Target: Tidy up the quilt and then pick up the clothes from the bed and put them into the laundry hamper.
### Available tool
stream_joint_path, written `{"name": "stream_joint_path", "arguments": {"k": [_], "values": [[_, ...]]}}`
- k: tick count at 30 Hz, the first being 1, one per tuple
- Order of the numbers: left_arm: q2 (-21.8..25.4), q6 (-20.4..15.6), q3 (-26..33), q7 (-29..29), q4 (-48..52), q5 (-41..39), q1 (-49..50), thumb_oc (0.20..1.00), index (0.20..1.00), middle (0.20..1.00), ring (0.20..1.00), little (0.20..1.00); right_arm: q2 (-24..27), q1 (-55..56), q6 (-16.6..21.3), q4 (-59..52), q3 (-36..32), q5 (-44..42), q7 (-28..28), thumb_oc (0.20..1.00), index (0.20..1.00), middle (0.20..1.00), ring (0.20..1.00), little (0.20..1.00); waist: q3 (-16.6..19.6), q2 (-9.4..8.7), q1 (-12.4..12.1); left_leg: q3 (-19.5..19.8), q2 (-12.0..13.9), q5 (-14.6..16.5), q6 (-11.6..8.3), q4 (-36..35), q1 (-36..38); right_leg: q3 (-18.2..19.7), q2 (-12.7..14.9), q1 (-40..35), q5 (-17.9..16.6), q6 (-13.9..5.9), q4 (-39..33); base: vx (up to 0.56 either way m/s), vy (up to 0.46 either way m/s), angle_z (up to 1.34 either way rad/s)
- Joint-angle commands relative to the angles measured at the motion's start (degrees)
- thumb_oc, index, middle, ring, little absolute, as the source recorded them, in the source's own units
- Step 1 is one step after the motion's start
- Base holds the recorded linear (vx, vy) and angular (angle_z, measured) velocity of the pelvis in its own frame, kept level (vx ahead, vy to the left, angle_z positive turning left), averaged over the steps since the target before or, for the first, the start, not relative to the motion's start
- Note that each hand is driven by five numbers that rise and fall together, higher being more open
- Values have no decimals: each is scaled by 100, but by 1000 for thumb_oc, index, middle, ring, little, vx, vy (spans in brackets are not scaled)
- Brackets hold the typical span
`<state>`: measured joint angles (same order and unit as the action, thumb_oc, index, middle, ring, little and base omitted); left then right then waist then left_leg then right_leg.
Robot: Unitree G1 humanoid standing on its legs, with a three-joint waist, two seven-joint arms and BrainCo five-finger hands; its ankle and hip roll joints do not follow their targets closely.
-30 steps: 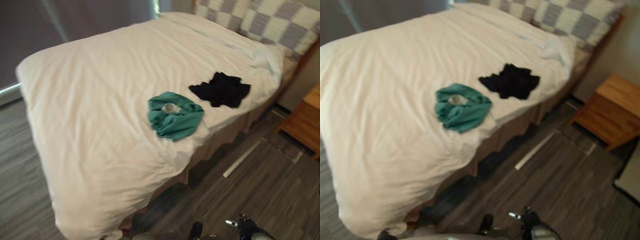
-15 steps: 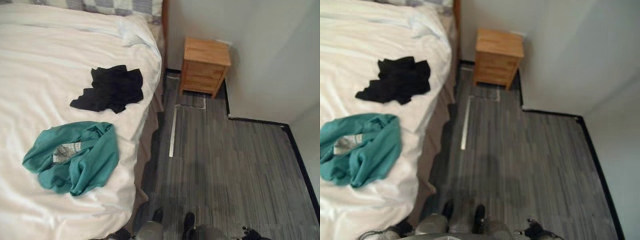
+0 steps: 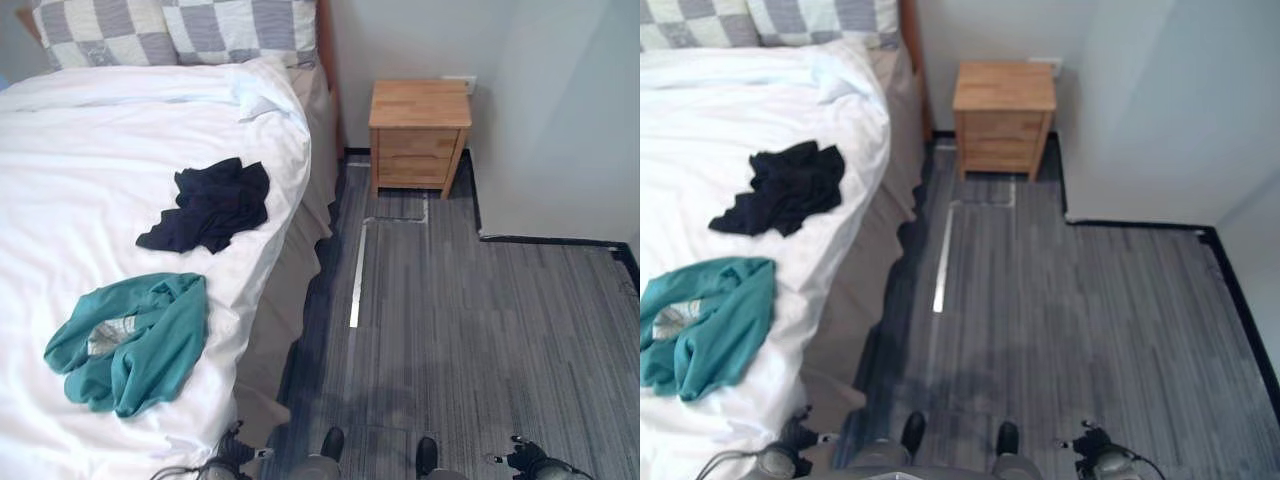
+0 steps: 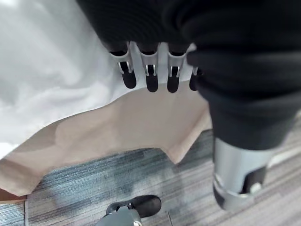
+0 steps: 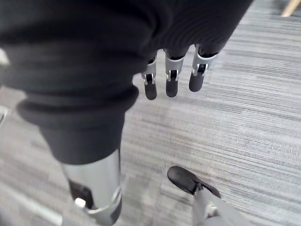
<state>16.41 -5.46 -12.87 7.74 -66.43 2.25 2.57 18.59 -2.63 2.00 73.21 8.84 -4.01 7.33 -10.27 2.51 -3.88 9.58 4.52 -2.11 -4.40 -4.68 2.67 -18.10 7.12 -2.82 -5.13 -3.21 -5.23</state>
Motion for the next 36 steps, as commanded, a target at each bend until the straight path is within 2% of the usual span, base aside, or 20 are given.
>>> {"name": "stream_joint_path", "arguments": {"k": [1,4,6,8,10,12,15,18,20,21,22,23,25,26,27,31,32,33,34,36], "values": [[-87,-55,22,141,-491,-271,-528,1000,1000,1000,1000,1000,-177,-61,-77,424,-122,-252,106,1000,1000,1000,1000,1000,-7,-367,183,-704,-266,586,47,219,128,-343,226,424,468,-484,651,235,-87,-27],[-39,-100,80,84,-476,-257,-533,1000,1000,1000,1000,1000,-104,-58,10,357,-84,-263,40,1000,1000,1000,1000,1000,-16,-392,102,-758,-286,768,-153,1291,-86,-374,134,116,526,-374,291,192,-81,-4],[10,-112,128,111,-405,-340,-663,1000,1000,1000,1000,1000,-67,-189,74,238,-22,-366,48,1000,1000,1000,1000,1000,-248,-410,-62,-665,-253,244,-411,2667,-687,-311,84,-135,594,-220,147,140,-82,1],[46,-113,117,144,-376,-339,-741,1000,1000,1000,1000,1000,-60,-282,83,164,61,-427,32,1000,1000,1000,1000,1000,-425,-507,-184,-744,-248,81,-372,3403,-1104,-267,62,-338,710,-123,106,161,-84,-16],[52,-127,143,167,-383,-411,-749,1000,1000,1000,1000,1000,-75,-290,66,119,131,-437,8,1000,1000,1000,1000,1000,-445,-574,-271,-972,-329,281,-259,3217,-1468,-180,41,-456,791,-157,56,283,-13,-37],[29,-114,172,165,-354,-437,-708,1000,1000,1000,1000,1000,-92,-269,67,65,179,-417,18,1000,1000,1000,1000,1000,-369,-565,-396,-1267,-357,386,-121,2431,-1625,-118,-36,-557,946,-257,23,419,79,-1],[39,-79,179,134,-424,-349,-645,1000,1000,1000,1000,1000,-175,-279,75,74,296,-329,70,1000,1000,1000,1000,1000,-316,-466,-748,-1748,-179,-359,-166,585,-2009,-82,-329,-935,1372,-370,23,601,167,3],[28,-33,212,85,-559,-318,-632,1000,1000,1000,1000,1000,-275,-291,56,104,348,-215,74,1000,1000,1000,1000,1000,-223,-579,-818,-1683,-197,-481,-55,364,-1867,-101,-367,-1084,1465,-413,113,338,93,-5],[112,-16,255,40,-624,-375,-649,1000,1000,1000,1000,1000,-456,-275,93,94,448,-195,44,1000,1000,1000,1000,1000,-209,-791,-977,-1563,-305,-544,80,627,-1844,-78,-339,-1062,1531,-509,790,567,215,-10],[167,45,177,64,-699,-346,-707,1000,1000,1000,1000,1000,-584,-324,77,87,448,-177,26,1000,1000,1000,1000,1000,-251,-955,-974,-1532,-408,-285,275,779,-1640,-40,-118,-776,1179,-921,1861,617,313,-5],[181,62,179,62,-702,-296,-696,1000,1000,1000,1000,1000,-583,-325,48,50,428,-128,-3,1000,1000,1000,1000,1000,-268,-936,-912,-1508,-419,-154,340,787,-1468,-82,65,-571,938,-1093,2388,544,306,5],[205,74,144,63,-710,-248,-700,1000,1000,1000,1000,1000,-611,-353,51,11,447,-124,-5,1000,1000,1000,1000,1000,-300,-899,-861,-1477,-417,-69,406,766,-1270,-97,150,-345,490,-1179,2998,230,148,20],[263,61,96,68,-667,-250,-726,1000,1000,1000,1000,1000,-624,-379,73,-59,455,-131,-23,1000,1000,1000,1000,1000,-331,-829,-793,-1370,-375,-2,453,657,-1045,-43,193,-92,191,-1179,3471,382,148,29],[353,69,36,86,-603,-239,-789,1000,1000,1000,1000,1000,-630,-418,78,-148,447,-107,5,1000,1000,1000,1000,1000,-349,-650,-661,-1167,-250,57,481,323,-644,-134,213,378,183,-1167,3889,474,160,15],[353,69,37,86,-603,-239,-789,1000,1000,1000,1000,1000,-631,-418,78,-148,448,-107,5,1000,1000,1000,1000,1000,-354,-654,-658,-1165,-255,54,482,320,-638,-136,219,375,189,-1168,3895,463,118,41],[404,-3,-149,98,-458,-159,-997,1000,1000,1000,1000,1000,-658,-423,113,-362,576,-61,37,1000,1000,1000,1000,1000,-465,-661,-305,-744,-278,335,318,107,-114,-395,421,851,462,-912,2567,498,-75,57],[422,-46,-192,115,-468,-113,-1097,1000,1000,1000,1000,1000,-624,-459,127,-447,588,-70,53,1000,1000,1000,1000,1000,-450,-669,-153,-555,-199,583,130,50,163,-290,655,977,307,-842,1039,433,-156,91],[422,-46,-192,115,-469,-113,-1100,1000,1000,1000,1000,1000,-624,-461,126,-448,588,-70,53,1000,1000,1000,1000,1000,-446,-670,-142,-543,-202,570,130,50,151,-306,652,964,277,-840,998,925,-256,135],[369,-76,-221,139,-499,-25,-1185,1000,1000,1000,1000,1000,-611,-447,111,-473,559,-95,32,1000,1000,1000,1000,1000,-421,-540,104,-325,56,881,-27,-24,511,336,928,1287,-79,-953,253,495,-105,96],[355,-87,-224,132,-531,36,-1193,1000,1000,1000,1000,1000,-620,-400,89,-441,539,-69,0,1000,1000,1000,1000,1000,-398,-549,223,-204,134,1003,-82,-21,629,566,1140,1512,-261,-1038,166,587,-163,80]]}}
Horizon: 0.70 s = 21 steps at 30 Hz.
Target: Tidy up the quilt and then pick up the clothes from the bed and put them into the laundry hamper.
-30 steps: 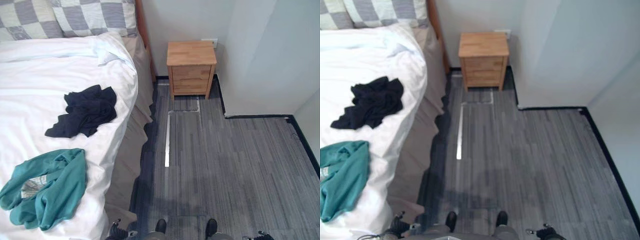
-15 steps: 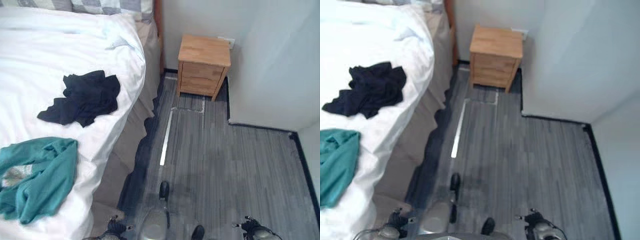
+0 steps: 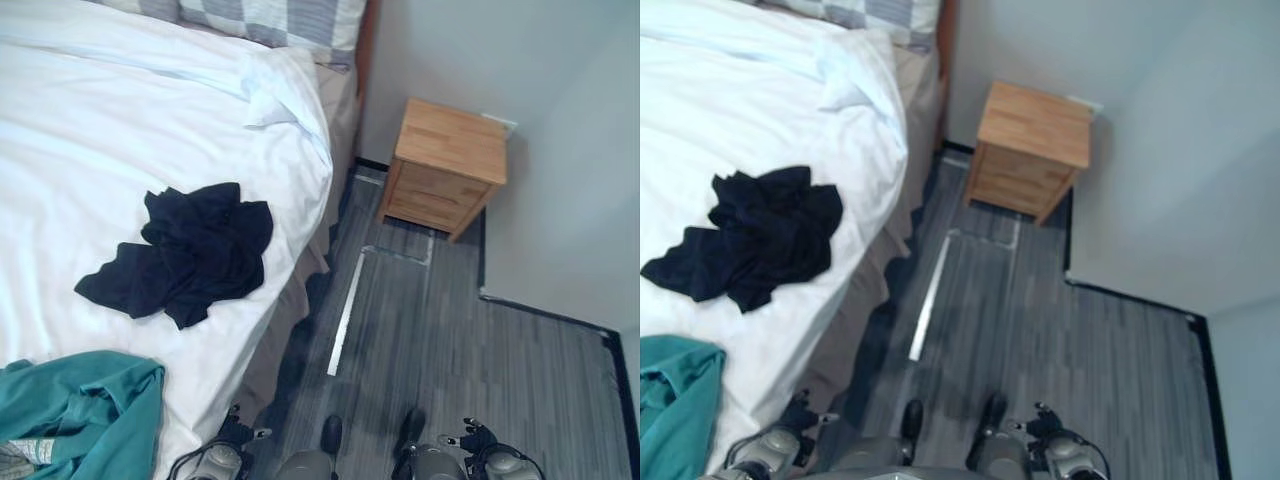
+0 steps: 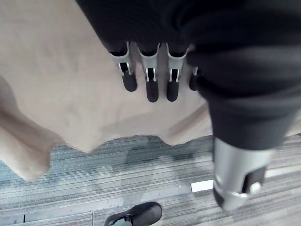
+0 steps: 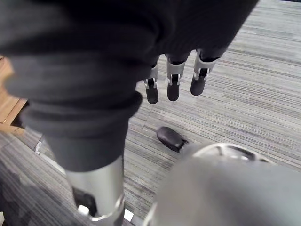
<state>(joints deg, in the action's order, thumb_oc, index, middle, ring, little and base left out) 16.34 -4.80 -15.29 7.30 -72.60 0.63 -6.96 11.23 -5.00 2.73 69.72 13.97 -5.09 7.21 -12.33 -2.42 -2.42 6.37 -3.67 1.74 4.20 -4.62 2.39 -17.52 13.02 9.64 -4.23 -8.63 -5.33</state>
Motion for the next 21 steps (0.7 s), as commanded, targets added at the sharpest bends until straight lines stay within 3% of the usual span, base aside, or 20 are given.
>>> {"name": "stream_joint_path", "arguments": {"k": [1,4,6,7,9,10,11,12,13,14,15,16,17,18,20,21], "values": [[337,-179,9,172,43,235,-201,1000,1000,1000,1000,1000,112,-77,-10,-42,27,85,-7,1000,1000,1000,1000,1000,-178,-30,130,189,1055,800,-982,35,810,603,583,306,-428,-540,210,689,-234,108],[324,-178,145,134,-30,197,78,1000,1000,1000,1000,1000,170,117,-100,167,-16,303,-80,1000,1000,1000,1000,1000,-52,-67,257,499,1155,1238,-1042,397,1122,819,519,327,-448,-586,758,708,-246,114],[310,-147,278,75,-159,204,379,1000,1000,1000,1000,1000,227,141,-137,333,82,532,-109,1000,1000,1000,1000,1000,5,16,150,697,1208,730,-1205,1294,866,515,210,-31,-310,-417,692,573,-286,95],[269,-137,275,77,-117,195,420,1000,1000,1000,1000,1000,275,-26,-51,105,198,450,-69,1000,1000,1000,1000,1000,-137,-107,37,343,1180,113,-1247,2364,180,291,133,-449,-196,-234,433,320,-250,71],[235,-94,232,118,-87,191,370,1000,1000,1000,1000,1000,324,-272,-34,-46,350,389,-2,1000,1000,1000,1000,1000,-279,-263,-81,-267,1101,175,-1152,2764,-492,40,125,-773,-80,-116,167,267,-206,22],[218,-93,224,124,-74,174,340,1000,1000,1000,1000,1000,337,-374,-34,-86,431,387,38,1000,1000,1000,1000,1000,-332,-257,-192,-520,1066,414,-1123,2757,-708,-2,69,-904,11,-101,98,149,-76,6],[221,-92,225,124,-74,174,336,1000,1000,1000,1000,1000,335,-379,-34,-85,430,387,37,1000,1000,1000,1000,1000,-322,-279,-183,-519,1039,386,-1115,2740,-725,-6,96,-884,2,-105,97,281,-70,0],[193,-77,188,115,-24,184,260,1000,1000,1000,1000,1000,355,-530,-18,-179,564,447,55,1000,1000,1000,1000,1000,-264,-260,-266,-1055,887,540,-984,2186,-1014,-139,16,-1032,168,-99,33,191,-33,1],[195,-76,189,115,-24,184,257,1000,1000,1000,1000,1000,353,-533,-18,-179,563,447,54,1000,1000,1000,1000,1000,-248,-280,-254,-1054,860,501,-976,2151,-1028,-145,41,-1007,157,-102,33,378,-78,11],[225,-62,146,116,49,193,169,1000,1000,1000,1000,1000,371,-651,14,-264,580,434,109,1000,1000,1000,1000,1000,-158,-177,-222,-1859,867,138,-860,1555,-1181,-268,-203,-1173,428,-31,41,172,-41,36],[226,-61,148,116,50,193,165,1000,1000,1000,1000,1000,370,-656,14,-263,579,433,109,1000,1000,1000,1000,1000,-144,-186,-216,-1859,854,105,-855,1529,-1196,-272,-194,-1149,416,-30,39,286,-51,67],[258,-30,180,105,79,178,147,1000,1000,1000,1000,1000,334,-675,-13,-339,527,409,147,1000,1000,1000,1000,1000,-85,-173,-139,-2518,990,-22,-849,1182,-1038,-469,-332,-1219,482,-25,108,106,-9,58],[259,-28,181,105,81,178,149,1000,1000,1000,1000,1000,334,-674,-14,-341,529,409,147,1000,1000,1000,1000,1000,-95,-177,-142,-2523,983,-37,-851,1153,-1011,-466,-329,-1231,484,-26,108,250,17,66],[329,-13,254,106,77,77,212,1000,1000,1000,1000,1000,257,-650,1,-401,552,411,130,1000,1000,1000,1000,1000,16,-291,-133,-2373,764,-67,-733,811,-806,-660,-319,-1211,496,-67,578,252,65,102],[438,-8,404,98,42,-44,263,1000,1000,1000,1000,1000,179,-753,-1,-447,506,387,73,1000,1000,1000,1000,1000,22,-346,-157,-2335,718,-73,-577,549,-600,-830,-93,-942,443,-414,1777,230,82,124],[439,-7,406,98,43,-44,264,1000,1000,1000,1000,1000,177,-754,0,-445,507,387,73,1000,1000,1000,1000,1000,22,-353,-156,-2338,706,-76,-572,539,-597,-825,-77,-930,454,-421,1800,162,11,92]]}}
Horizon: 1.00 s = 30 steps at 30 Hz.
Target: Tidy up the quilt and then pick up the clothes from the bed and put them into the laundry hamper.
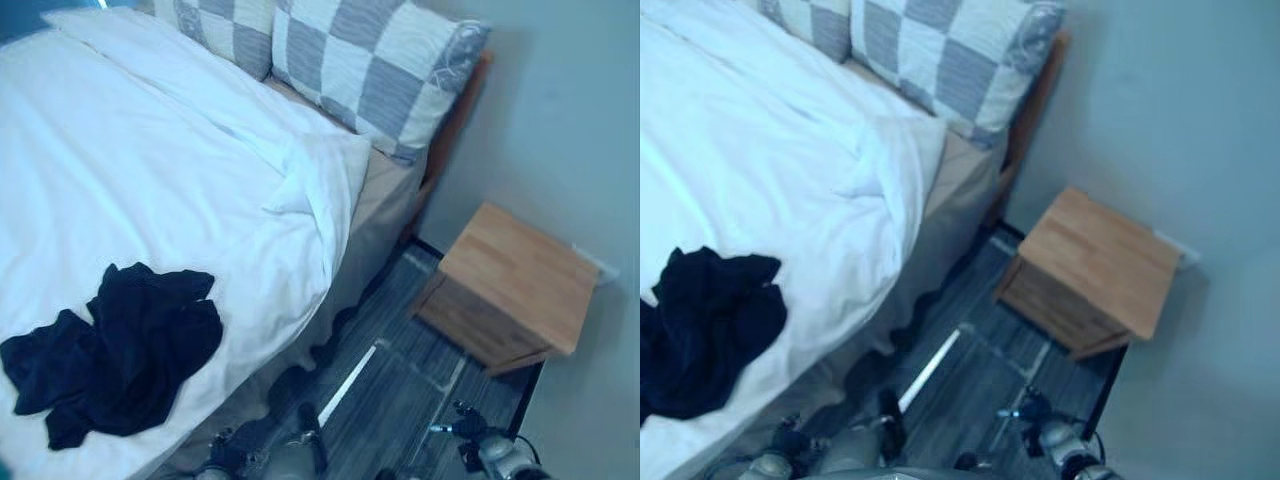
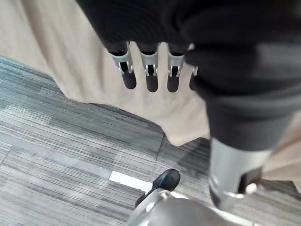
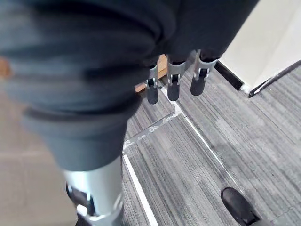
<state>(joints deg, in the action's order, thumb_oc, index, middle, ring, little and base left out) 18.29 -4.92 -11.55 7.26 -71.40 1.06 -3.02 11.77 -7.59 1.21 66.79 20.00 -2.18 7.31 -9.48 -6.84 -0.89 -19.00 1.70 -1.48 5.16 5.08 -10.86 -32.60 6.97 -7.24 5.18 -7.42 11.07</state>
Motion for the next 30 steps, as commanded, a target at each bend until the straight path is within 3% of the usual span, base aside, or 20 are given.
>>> {"name": "stream_joint_path", "arguments": {"k": [1,5,7,8,9,10,11,12,15,19,21,25,26,27,28,29,30], "values": [[344,59,114,118,-169,-110,-49,1000,1000,1000,1000,1000,150,-555,159,-200,-165,144,89,1000,1000,1000,1000,1000,-247,138,-288,413,218,241,-617,-799,988,830,654,1092,-761,-755,981,109,-16,79],[468,55,223,142,-219,-131,38,1000,1000,1000,1000,1000,258,-628,181,-272,-282,121,202,1000,1000,1000,1000,1000,-263,148,-287,667,277,239,-661,-900,1146,1039,632,1283,-819,-758,1178,113,-64,79],[585,31,267,161,-241,-130,88,1000,1000,1000,1000,1000,513,-788,231,-446,-394,136,338,1000,1000,1000,1000,1000,-250,94,-317,921,292,217,-743,-931,1151,1077,684,1216,-767,-758,842,193,-220,79],[718,-71,387,251,-211,-179,192,1000,1000,1000,1000,1000,1090,-1082,325,-1278,-358,378,567,1000,1000,1000,1000,1000,-258,8,-294,1335,379,241,-924,-933,1122,1522,774,1140,-541,-592,15,163,-217,119],[715,-71,388,252,-211,-178,191,1000,1000,1000,1000,1000,1092,-1081,320,-1284,-359,379,566,1000,1000,1000,1000,1000,-243,14,-283,1346,385,223,-925,-937,1098,1507,765,1144,-568,-587,-16,270,-300,131],[699,-101,408,274,-202,-219,189,1000,1000,1000,1000,1000,1292,-1154,335,-1573,-304,549,618,1000,1000,1000,1000,1000,-260,-4,-229,1506,407,271,-981,-937,1129,1898,751,1170,-546,-571,-336,322,-320,106],[684,-143,408,331,-188,-217,117,1000,1000,1000,1000,1000,1775,-1159,347,-2206,-336,856,680,1000,1000,1000,1000,1000,-294,-31,-19,2050,472,386,-1090,-954,1171,3115,669,1308,-602,-601,-835,420,-404,94],[702,-109,455,343,-213,-196,130,1000,1000,1000,1000,1000,2034,-1148,315,-2392,-400,962,689,1000,1000,1000,1000,1000,-302,-55,27,2217,520,409,-1135,-947,1159,3448,699,1395,-676,-619,-951,324,-323,124],[699,-184,434,369,-196,-71,223,1000,1000,1000,1000,1000,2315,-1377,296,-2876,-455,1268,811,1000,1000,1000,1000,1000,-255,-138,22,2425,503,503,-1161,-938,1202,3397,758,1249,-683,-619,-1089,169,-195,152],[521,-221,507,443,-90,-186,418,1000,1000,1000,1000,1000,2610,-1970,366,-3576,-329,1567,938,1000,1000,1000,1000,1000,-229,-51,1,2575,715,433,-1274,-950,1140,3263,592,1219,-782,-595,-1286,163,-261,40],[322,-327,478,497,19,-358,650,1000,1000,1000,1000,1000,2675,-2949,560,-3976,127,1594,1103,1000,1000,1000,1000,1000,-259,64,-251,2599,1063,207,-1561,-1008,900,2985,402,1224,-733,-544,-1587,121,-335,1],[188,-373,256,484,30,-290,662,1000,1000,1000,1000,1000,2784,-3888,678,-3975,635,1605,1191,1000,1000,1000,1000,1000,-351,181,-389,2706,1252,-83,-1745,-1008,542,2777,213,1374,-592,-471,-1607,-7,-144,5],[116,-349,97,479,29,-229,626,1000,1000,1000,1000,1000,2961,-4269,645,-3930,782,1518,1220,1000,1000,1000,1000,1000,-434,211,-372,2407,1192,-211,-1643,-1008,354,2583,251,1408,-537,-414,-1607,-16,-41,23],[107,-347,101,481,29,-228,621,1000,1000,1000,1000,1000,2966,-4286,647,-3920,796,1513,1221,1000,1000,1000,1000,1000,-437,215,-361,2411,1185,-211,-1640,-1008,350,2577,258,1407,-532,-417,-1607,-136,-158,66],[84,-320,90,472,114,-332,520,1000,1000,1000,1000,1000,3069,-4631,576,-3903,997,1560,1274,1000,1000,1000,1000,1000,-621,175,-286,1541,924,150,-1374,-399,252,2298,357,1417,-508,-292,-1607,-129,-115,79],[82,-318,96,472,114,-332,512,1000,1000,1000,1000,1000,3067,-4648,578,-3895,1004,1559,1275,1000,1000,1000,1000,1000,-617,170,-278,1546,914,148,-1368,-368,212,2299,367,1441,-525,-294,-1607,-223,-167,111],[79,-316,136,456,179,-410,475,1000,1000,1000,1000,1000,3136,-4940,497,-3778,1083,1582,1314,1000,1000,1000,1000,1000,-713,223,-281,1209,651,173,-1321,29,-129,2220,330,1534,-545,-214,-1607,-103,-46,88]]}}
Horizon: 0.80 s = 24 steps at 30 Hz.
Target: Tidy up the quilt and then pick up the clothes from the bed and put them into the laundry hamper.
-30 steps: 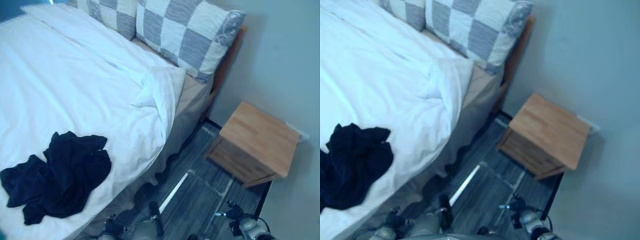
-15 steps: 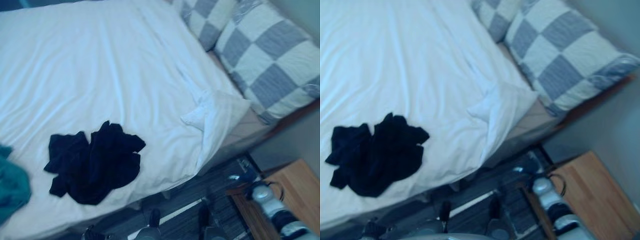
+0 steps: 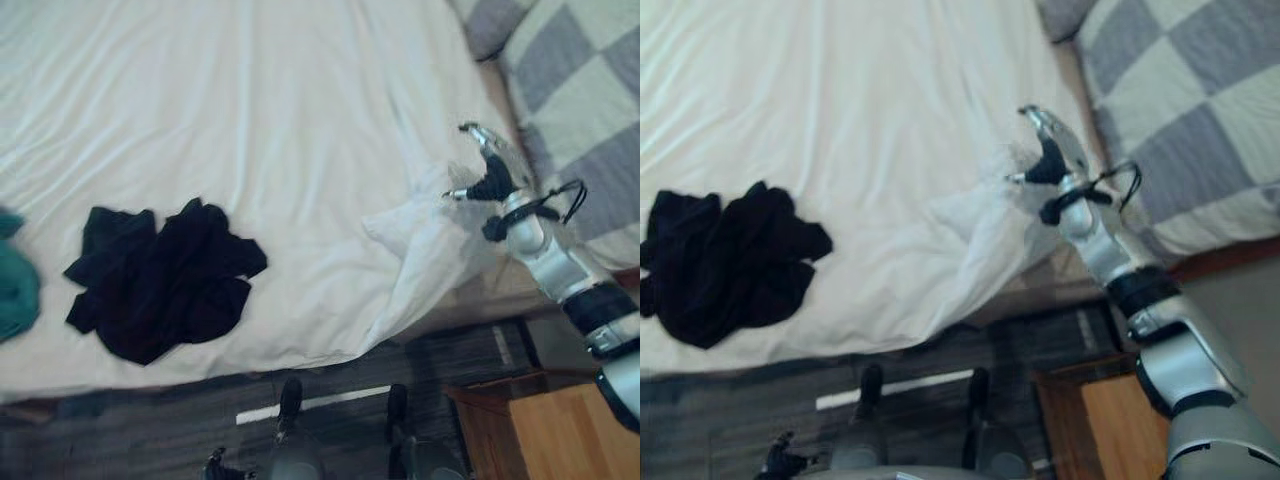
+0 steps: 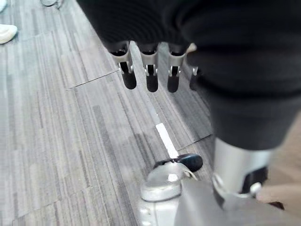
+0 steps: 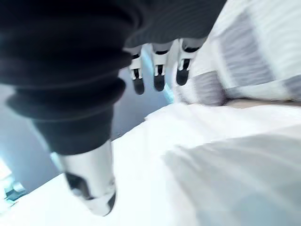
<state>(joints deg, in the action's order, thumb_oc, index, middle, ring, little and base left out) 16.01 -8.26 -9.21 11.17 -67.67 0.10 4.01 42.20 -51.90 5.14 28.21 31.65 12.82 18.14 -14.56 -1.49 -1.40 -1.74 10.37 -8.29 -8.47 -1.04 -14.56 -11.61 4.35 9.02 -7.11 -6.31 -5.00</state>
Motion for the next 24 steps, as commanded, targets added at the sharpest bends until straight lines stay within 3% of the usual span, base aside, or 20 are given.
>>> {"name": "stream_joint_path", "arguments": {"k": [1,2,3,8,10,12,13,14,17,22,24], "values": [[303,20,-96,65,-193,-315,-234,1000,1000,1000,1000,1000,95,-522,105,86,-74,81,231,1000,1000,1000,1000,1000,-198,-307,-217,-507,-219,860,42,659,214,113,594,-79,685,-325,0,-69,-48,71],[290,177,-84,112,-341,-307,-450,1000,1000,1000,1000,1000,-58,-484,76,-30,47,138,140,1000,1000,1000,1000,1000,-144,-244,-67,-908,-125,857,76,466,310,18,547,-53,706,-349,0,46,58,48],[380,92,-8,36,-420,-259,-372,1000,1000,1000,1000,1000,-159,-632,-41,424,205,260,113,1000,1000,1000,1000,1000,-157,-117,-117,-995,-117,715,75,124,464,31,466,16,636,-345,0,45,56,35],[315,24,-107,60,-492,-155,-317,1000,1000,1000,1000,1000,-439,-887,-260,2074,459,475,106,1000,1000,1000,1000,1000,-225,-84,-105,-980,-41,490,6,-261,678,-80,526,70,517,-371,0,-6,-8,13],[352,20,-81,49,-474,-153,-383,1000,1000,1000,1000,1000,-465,-774,-313,2224,368,414,82,1000,1000,1000,1000,1000,-228,-83,-61,-986,-14,494,-6,-272,723,-46,548,57,503,-385,0,4,0,9],[371,6,-116,13,-455,-103,-422,1000,1000,1000,1000,1000,-504,-593,-350,2380,250,397,75,925,925,925,925,925,-237,-81,-12,-983,-18,526,-6,-279,782,12,580,47,480,-394,0,0,0,0],[376,5,-121,12,-455,-103,-419,1000,1000,1000,1000,1000,-506,-583,-348,2380,243,399,78,787,787,787,787,787,-237,-85,-19,-986,-18,528,-5,-279,789,14,580,42,481,-395,0,7,36,-5],[328,52,-114,-16,-430,-9,-518,1000,1000,1000,1000,1000,-462,179,-280,1941,-50,376,15,200,200,200,200,200,-186,-88,165,-1045,-37,628,5,-289,924,122,655,31,423,-438,0,10,36,-9],[298,81,-91,-32,-392,44,-575,1000,1000,1000,1000,1000,-327,699,-224,1400,-285,425,2,200,200,200,200,200,-138,-100,280,-1086,-54,689,15,-296,1009,181,689,20,392,-463,0,19,35,-10],[153,199,-134,-61,-273,163,-784,1000,1000,1000,1000,1000,-249,2484,-111,88,-1483,185,25,200,200,200,200,200,82,-135,591,-1180,-87,801,52,-300,1225,307,751,-47,345,-511,0,26,32,-20],[144,214,-109,-72,-267,171,-808,1000,1000,1000,1000,1000,-277,2735,-101,106,-1648,116,27,228,228,228,228,228,125,-147,658,-1192,-86,822,59,-298,1267,327,748,-72,341,-515,0,33,22,-18]]}}
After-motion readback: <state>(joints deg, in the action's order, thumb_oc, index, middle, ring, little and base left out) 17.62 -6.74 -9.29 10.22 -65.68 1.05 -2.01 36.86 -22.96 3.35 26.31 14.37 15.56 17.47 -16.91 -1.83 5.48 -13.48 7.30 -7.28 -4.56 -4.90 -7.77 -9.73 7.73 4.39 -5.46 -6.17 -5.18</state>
